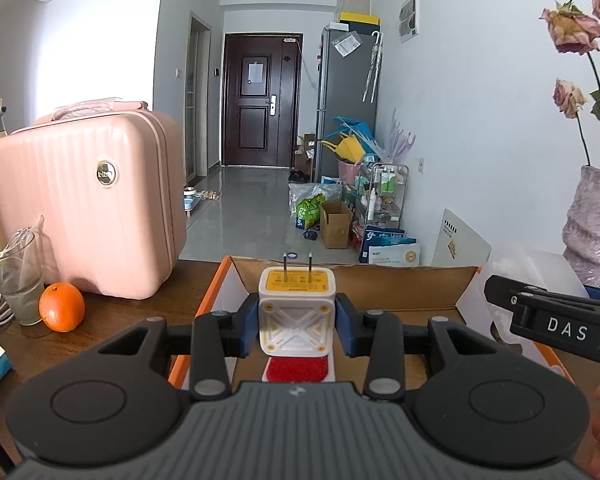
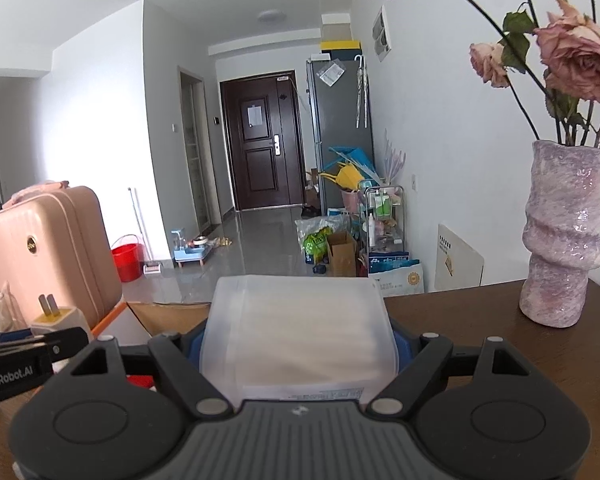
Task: Organize rigid objects
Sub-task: 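Open the left tool to drop the charger while the right drops the plastic box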
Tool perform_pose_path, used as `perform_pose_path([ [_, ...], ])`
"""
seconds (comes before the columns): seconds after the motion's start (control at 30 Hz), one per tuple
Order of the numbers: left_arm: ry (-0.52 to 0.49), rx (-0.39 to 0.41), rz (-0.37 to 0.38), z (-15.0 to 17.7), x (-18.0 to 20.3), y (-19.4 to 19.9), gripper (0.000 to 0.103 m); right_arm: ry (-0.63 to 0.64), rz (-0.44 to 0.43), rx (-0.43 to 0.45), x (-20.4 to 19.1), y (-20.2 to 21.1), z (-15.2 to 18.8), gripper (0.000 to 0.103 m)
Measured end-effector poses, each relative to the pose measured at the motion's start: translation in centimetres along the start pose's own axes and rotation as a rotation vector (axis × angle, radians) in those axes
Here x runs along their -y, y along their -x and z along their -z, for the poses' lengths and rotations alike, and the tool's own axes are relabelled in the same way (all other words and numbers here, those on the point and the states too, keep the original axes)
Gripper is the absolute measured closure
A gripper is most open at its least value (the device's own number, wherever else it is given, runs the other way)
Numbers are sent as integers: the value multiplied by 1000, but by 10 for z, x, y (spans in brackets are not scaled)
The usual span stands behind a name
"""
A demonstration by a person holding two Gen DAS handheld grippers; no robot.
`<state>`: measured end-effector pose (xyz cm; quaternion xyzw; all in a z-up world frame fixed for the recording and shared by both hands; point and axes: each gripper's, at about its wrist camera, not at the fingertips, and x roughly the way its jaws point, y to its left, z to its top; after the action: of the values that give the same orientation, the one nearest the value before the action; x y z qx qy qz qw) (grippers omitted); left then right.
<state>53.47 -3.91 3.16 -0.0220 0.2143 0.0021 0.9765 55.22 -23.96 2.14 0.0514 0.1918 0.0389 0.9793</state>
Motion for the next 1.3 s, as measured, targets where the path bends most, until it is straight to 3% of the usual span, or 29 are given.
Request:
perform_pose_path([
  [0.8, -24, -49, -5, -2, -3, -27, 62, 74, -19, -84, -12, -24, 3, 21],
  [0.87, -38, -40, -14, -2, -2, -24, 41, 93, -17, -89, -13, -24, 2, 21],
  [0.9, -41, -32, -22, -2, -2, -22, 19, 102, -13, -87, -13, -24, 2, 20],
  [0.93, -41, -17, -34, -2, -2, -19, 5, 103, -6, -87, -13, -24, 1, 15],
  [0.97, -40, -1, -49, -3, -2, -17, 3, 98, 2, -82, -13, -23, 0, 8],
  [1.07, -34, 5, -54, -4, -3, -13, 0, 89, 8, -69, -12, -20, 0, 2],
  [1.3, -25, -6, -64, -4, -3, -15, 0, 91, 21, -67, -10, -20, -1, 0],
])
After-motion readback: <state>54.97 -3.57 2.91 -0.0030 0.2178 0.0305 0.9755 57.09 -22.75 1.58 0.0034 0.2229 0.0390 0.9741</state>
